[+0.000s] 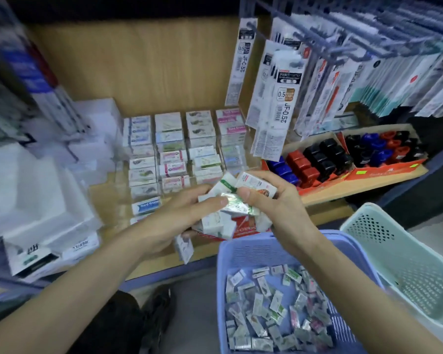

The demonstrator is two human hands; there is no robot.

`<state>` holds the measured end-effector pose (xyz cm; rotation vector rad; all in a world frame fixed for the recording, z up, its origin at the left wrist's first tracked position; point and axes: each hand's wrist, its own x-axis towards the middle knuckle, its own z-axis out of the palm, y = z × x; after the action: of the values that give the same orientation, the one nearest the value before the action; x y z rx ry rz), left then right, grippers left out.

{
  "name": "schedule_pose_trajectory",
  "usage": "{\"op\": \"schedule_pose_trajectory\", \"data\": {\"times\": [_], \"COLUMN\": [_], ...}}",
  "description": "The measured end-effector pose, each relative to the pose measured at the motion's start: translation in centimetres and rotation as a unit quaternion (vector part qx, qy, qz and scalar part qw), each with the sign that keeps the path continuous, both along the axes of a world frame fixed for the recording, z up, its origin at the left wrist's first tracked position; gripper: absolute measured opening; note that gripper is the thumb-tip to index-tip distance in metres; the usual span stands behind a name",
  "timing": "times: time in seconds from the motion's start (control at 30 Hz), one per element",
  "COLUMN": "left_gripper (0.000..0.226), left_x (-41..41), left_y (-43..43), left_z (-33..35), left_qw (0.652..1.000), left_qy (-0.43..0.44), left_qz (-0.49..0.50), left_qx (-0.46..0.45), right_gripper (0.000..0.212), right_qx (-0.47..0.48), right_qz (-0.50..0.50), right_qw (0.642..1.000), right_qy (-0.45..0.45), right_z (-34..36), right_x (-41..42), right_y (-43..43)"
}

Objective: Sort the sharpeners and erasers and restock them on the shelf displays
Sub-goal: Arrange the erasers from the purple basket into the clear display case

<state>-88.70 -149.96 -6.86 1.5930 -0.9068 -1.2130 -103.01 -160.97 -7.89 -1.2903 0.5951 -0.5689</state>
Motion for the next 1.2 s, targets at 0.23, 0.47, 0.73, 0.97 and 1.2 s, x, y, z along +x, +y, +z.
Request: {"op": "schedule_pose_trajectory", "data": {"times": [0.23, 0.47, 0.73, 0.97, 1.2], "left_gripper": [0.012, 0.016, 0.012, 0.025, 0.016], "left_x": [4.9, 7.1, 7.5, 7.6, 6.7], "left_y": [1.7, 2.5, 3.0, 2.3, 0.8], "left_z": [0.7, -0.5, -0.5, -1.0, -1.5], "left_qw": [0.995, 0.995, 0.994, 0.994, 0.975], "left_qy": [0.009, -0.019, 0.035, -0.017, -0.038], "left_qz": [0.094, 0.102, 0.102, 0.095, 0.198], "left_qx": [-0.014, 0.010, 0.012, 0.060, 0.094], "right_gripper": [0.027, 0.034, 0.028, 0.026, 0.024], "right_qx": [0.044, 0.053, 0.058, 0.017, -0.103], "right_qz": [0.034, 0.064, 0.066, 0.043, -0.034], "right_qw": [0.998, 0.995, 0.996, 0.997, 0.980], "right_qy": [-0.015, 0.049, 0.034, 0.058, 0.166], "right_z": [0.4, -0.5, -0.8, -1.2, -3.3], "right_x": [6.3, 8.0, 9.2, 8.8, 8.3], "right_y": [1.0, 0.7, 0.8, 0.3, -0.9]}}
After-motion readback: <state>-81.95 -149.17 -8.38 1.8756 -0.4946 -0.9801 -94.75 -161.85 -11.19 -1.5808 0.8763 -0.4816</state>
